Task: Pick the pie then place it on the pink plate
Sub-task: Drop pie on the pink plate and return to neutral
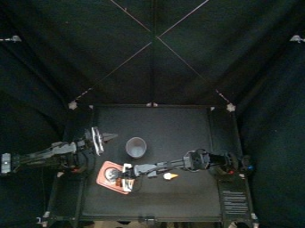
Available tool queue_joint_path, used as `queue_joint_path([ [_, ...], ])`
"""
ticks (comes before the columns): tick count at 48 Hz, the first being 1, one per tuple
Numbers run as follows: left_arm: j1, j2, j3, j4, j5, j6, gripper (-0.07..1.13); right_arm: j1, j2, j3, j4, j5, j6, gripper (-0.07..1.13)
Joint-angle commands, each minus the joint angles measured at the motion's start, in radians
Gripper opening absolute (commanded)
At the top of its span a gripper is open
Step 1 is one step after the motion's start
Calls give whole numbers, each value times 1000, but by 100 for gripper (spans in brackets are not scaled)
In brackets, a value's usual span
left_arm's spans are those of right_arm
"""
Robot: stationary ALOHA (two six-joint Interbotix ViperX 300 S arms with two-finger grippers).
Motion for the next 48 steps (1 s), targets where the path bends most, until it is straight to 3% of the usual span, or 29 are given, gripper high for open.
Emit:
queue_joint_path([
  [1, 3, 3, -8, 0, -3, 2, 3, -11, 2, -98, -69, 51, 58, 82],
  [11, 3, 3, -2, 0, -5, 2, 3, -11, 18, -126, -206, 106, 138, 107],
  [28, 6, 3, -5, 0, -8, 2, 3, -6, -44, -28, -181, 137, 167, 106],
  [36, 6, 3, -2, 0, -6, 2, 3, -3, -172, 129, -187, 14, 176, 106],
  [48, 14, 3, -3, -2, -9, 2, 3, 0, -416, 488, -178, -325, 192, 106],
])
